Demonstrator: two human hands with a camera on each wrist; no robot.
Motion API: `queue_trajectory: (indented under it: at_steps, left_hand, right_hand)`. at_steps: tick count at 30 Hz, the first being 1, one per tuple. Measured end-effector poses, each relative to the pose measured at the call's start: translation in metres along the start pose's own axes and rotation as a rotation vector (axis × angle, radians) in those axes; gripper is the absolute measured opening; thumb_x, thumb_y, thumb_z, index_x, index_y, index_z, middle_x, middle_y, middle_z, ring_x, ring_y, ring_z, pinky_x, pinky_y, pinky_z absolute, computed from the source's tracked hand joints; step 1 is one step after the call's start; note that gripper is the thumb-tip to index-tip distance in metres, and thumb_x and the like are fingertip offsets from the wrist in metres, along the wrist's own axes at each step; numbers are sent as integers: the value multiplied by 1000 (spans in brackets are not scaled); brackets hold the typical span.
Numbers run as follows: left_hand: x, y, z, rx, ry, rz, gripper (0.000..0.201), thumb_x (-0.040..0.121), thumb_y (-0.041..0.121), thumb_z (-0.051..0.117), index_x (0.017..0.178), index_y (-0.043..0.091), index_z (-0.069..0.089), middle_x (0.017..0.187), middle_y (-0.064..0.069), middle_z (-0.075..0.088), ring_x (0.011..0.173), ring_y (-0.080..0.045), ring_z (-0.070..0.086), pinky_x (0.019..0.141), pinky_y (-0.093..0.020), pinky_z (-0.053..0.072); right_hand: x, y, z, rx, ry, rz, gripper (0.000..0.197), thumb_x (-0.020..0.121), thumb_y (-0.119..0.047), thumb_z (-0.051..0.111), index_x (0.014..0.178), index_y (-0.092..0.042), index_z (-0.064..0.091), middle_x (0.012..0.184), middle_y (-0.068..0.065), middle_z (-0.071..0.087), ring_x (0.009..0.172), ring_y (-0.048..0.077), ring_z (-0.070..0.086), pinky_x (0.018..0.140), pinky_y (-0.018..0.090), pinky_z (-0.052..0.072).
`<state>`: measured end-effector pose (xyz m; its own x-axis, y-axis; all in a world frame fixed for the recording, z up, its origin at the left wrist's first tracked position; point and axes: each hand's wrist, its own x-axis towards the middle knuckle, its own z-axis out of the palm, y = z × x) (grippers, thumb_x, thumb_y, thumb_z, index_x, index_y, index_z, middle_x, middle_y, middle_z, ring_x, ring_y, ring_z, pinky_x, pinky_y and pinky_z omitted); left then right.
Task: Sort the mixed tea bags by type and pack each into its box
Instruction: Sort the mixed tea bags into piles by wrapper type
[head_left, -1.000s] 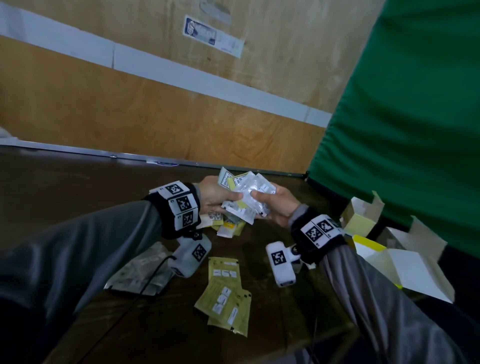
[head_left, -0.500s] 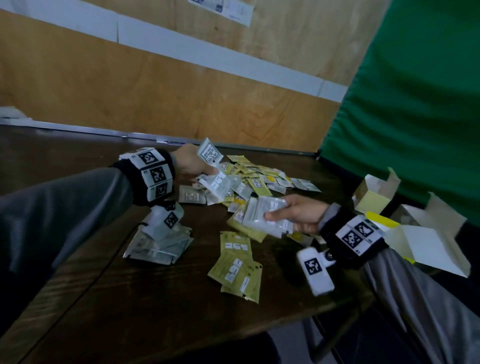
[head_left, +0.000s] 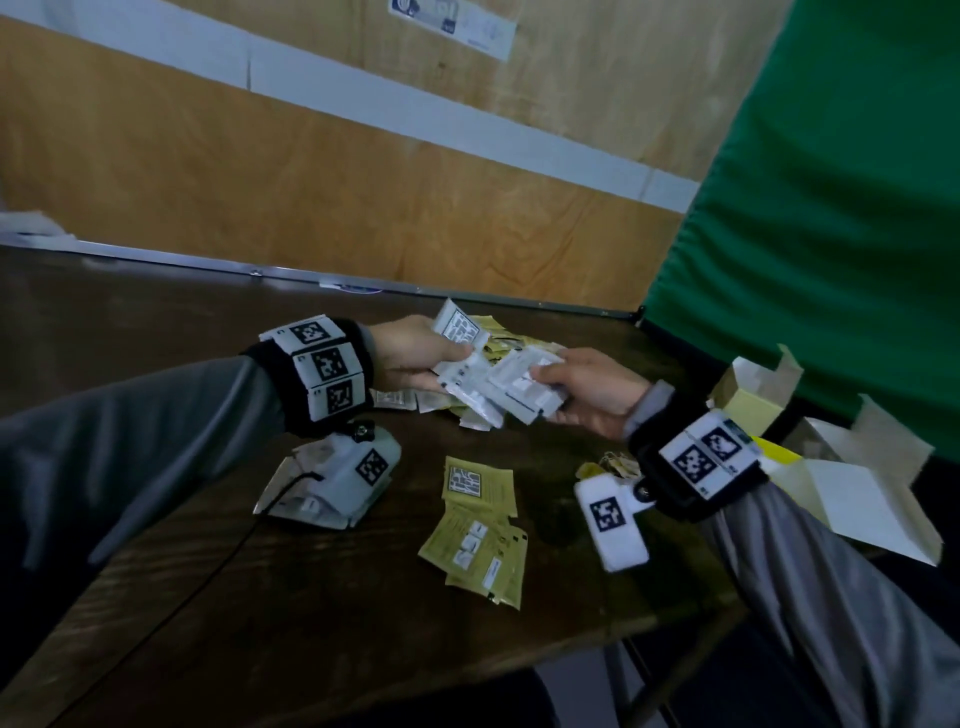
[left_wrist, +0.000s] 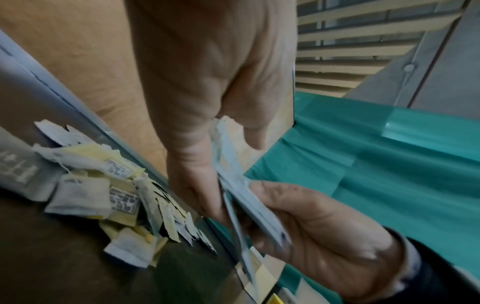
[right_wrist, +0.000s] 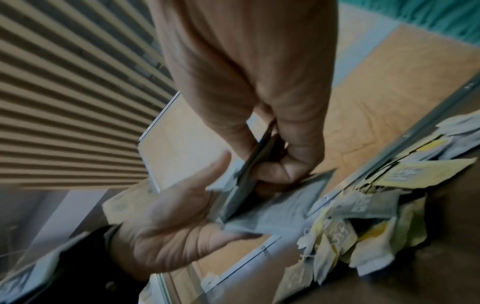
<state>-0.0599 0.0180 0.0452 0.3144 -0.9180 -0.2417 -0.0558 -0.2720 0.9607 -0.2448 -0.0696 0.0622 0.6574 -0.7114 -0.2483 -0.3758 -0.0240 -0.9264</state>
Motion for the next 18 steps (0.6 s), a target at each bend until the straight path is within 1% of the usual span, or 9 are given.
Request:
queue_trajectory:
  at_steps: [2,4,6,8,9,12,13,15,18]
  left_hand:
    - [-6,3,11,-205,-158,-71,27,99,27,47,109,3,57,87,-9,70,72,-17,71,66,-29,59]
    - [-6,1,14,-151,-240,-37,24,97,23,51,110,5,57,91,-9,72,76,-15,71,71,-29,59]
    - [-12,-2,4,-39,-232,21,28,94,12,55,120,2,54,94,-7,71,76,-11,70,65,-23,60]
    - [-19,-8,-18,199,-224,74,20,93,8,55,110,-3,55,79,-7,68,55,-5,63,47,-15,51]
    - [-23,-12,-31,361,-227,88,18,92,11,58,104,-3,57,79,-11,65,53,-7,60,47,-17,49]
    - [-28,-29,-58,696,-202,56,29,72,19,77,92,7,59,88,-10,64,75,-23,64,66,-37,55]
    - [-27,-35,-62,844,-199,48,36,70,21,77,97,6,57,91,-7,62,80,-24,64,71,-40,55]
    - [-29,-45,-61,1241,-182,-8,40,83,27,68,113,4,55,106,-5,60,96,-25,62,85,-40,53]
    - [-29,-52,-54,1471,-119,-104,37,94,35,52,118,8,61,118,-7,62,105,-21,60,87,-29,49]
  right_hand:
    - [4,-3,16,-69,26,-45,12,93,-4,51,103,-2,57,91,9,64,82,19,61,79,36,53]
    - [8,-4,27,-101,37,-75,24,93,-5,52,114,7,56,99,16,65,87,24,61,86,42,52]
    - [10,-10,31,-110,20,-79,25,95,-7,50,117,2,58,97,11,65,81,19,61,72,33,55]
    - [13,-14,25,-148,2,-65,24,96,-9,48,117,-3,58,88,4,61,72,13,58,62,26,52]
    - [17,-14,20,-197,4,-56,23,96,-10,49,116,-4,57,87,3,59,71,12,56,63,26,50]
    - [30,-4,7,-417,25,-12,14,91,-15,58,105,-10,58,96,5,59,77,14,58,64,28,51]
    - [39,2,6,-513,34,-7,12,89,-17,61,100,-14,59,101,8,61,81,16,59,64,28,52]
    - [54,10,9,-710,30,-54,21,85,-19,67,105,-16,61,115,11,60,91,19,59,66,28,52]
    - [72,12,22,-1108,-102,-158,66,78,-36,74,135,-21,45,143,5,42,127,23,43,99,35,42]
